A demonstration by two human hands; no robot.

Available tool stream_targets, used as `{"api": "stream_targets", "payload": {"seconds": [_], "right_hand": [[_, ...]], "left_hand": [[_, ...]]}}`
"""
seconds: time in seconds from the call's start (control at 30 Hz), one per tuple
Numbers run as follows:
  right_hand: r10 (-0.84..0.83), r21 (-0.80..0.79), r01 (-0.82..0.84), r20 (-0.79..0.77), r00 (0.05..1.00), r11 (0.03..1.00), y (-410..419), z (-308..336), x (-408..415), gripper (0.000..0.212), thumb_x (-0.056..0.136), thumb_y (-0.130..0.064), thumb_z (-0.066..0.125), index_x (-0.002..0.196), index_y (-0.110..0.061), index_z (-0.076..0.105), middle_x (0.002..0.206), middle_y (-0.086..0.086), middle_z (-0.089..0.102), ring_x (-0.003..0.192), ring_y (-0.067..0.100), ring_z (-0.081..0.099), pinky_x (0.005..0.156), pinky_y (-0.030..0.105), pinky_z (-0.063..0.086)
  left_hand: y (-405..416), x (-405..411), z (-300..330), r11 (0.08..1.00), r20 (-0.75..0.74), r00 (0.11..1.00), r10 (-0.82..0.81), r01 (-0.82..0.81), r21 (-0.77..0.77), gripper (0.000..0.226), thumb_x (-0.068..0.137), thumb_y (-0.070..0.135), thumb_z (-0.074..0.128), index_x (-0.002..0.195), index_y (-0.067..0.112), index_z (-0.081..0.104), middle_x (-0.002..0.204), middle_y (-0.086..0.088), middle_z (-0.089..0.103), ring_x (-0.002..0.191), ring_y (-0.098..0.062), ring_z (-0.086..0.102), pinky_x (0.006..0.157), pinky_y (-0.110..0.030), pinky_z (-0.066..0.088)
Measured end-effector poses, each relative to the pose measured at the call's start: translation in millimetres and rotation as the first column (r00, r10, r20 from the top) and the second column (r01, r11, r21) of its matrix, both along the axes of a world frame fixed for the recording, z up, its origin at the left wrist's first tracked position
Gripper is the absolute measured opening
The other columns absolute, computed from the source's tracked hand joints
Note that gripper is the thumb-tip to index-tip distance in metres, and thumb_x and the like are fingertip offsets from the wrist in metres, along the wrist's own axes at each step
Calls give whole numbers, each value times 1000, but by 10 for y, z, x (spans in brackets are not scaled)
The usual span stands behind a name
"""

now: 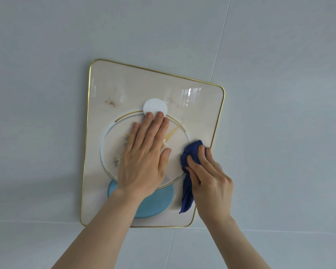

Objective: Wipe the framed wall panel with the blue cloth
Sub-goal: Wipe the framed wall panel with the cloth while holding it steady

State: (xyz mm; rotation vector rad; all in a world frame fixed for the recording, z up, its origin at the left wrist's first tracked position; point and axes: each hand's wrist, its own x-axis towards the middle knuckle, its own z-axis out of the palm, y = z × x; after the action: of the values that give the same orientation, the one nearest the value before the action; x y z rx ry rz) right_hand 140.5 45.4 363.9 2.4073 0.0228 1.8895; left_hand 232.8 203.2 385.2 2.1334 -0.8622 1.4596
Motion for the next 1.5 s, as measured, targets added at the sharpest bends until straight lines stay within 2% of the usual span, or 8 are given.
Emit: {"api": "stream_targets", "payload": {"seconds": [0.13,0.27,0.4,0.6,0.9,1.17,1.37,1.5], "right_hand": [[54,139,-45,-66,996,989,58,49,-84,25,86,4,70,92,-16,82,129,2,74,120,21,70,65,27,53],[152,384,-175,92,984,906,157,292,-170,28,84,4,80,101,-18,83,129,2,73,108,21,76,79,21,51],[200,113,-224,187,962,968,309,778,-90,21,90,0,73,104,-11,82,132,8,71,128,25,64,98,14,48],[183,-178,-168,74,980,970,399,1113,363,15,95,-7,69,102,-11,81,134,8,71,133,30,60,93,39,60],[167,-268,-141,79,983,953,356,1120,463,19,98,-7,69,113,-13,78,140,7,67,137,28,57,98,43,58],[81,48,-94,230,970,994,125,1093,318,20,93,-1,72,108,-12,81,134,8,71,131,28,62,99,17,41],[163,-181,-139,127,978,974,279,1017,437,20,96,-2,70,111,-10,79,138,9,68,136,29,57,104,40,55],[167,-170,-147,106,980,974,309,693,406,20,93,2,71,108,-8,80,136,9,69,136,29,58,100,44,58]], "left_hand": [[60,-69,80,1000,17,1000,-1,1,-1,66,104,34,42,162,13,20,173,-5,15,160,-25,9,129,-51,17],[135,-35,210,999,17,1000,6,-6,-35,73,102,37,49,163,11,18,173,-6,12,161,-24,8,130,-48,14],[210,71,199,999,-6,999,37,-37,3,83,101,46,49,163,8,10,173,-9,6,161,-25,3,129,-49,17],[232,155,183,997,-2,997,73,-73,29,84,102,52,44,163,8,9,173,-8,4,161,-23,3,129,-48,18],[238,232,157,997,25,997,78,-79,27,86,101,58,44,164,11,8,174,-5,4,161,-21,2,131,-44,13],[230,232,151,997,27,997,78,-78,27,88,100,59,45,164,11,7,174,-5,4,161,-21,1,130,-45,13],[204,244,140,997,41,996,81,-81,11,87,101,58,44,163,10,8,174,-6,5,161,-22,3,131,-45,13],[215,235,138,998,33,998,61,-61,14,85,103,57,42,164,10,6,174,-6,3,161,-21,1,131,-44,12]]}}
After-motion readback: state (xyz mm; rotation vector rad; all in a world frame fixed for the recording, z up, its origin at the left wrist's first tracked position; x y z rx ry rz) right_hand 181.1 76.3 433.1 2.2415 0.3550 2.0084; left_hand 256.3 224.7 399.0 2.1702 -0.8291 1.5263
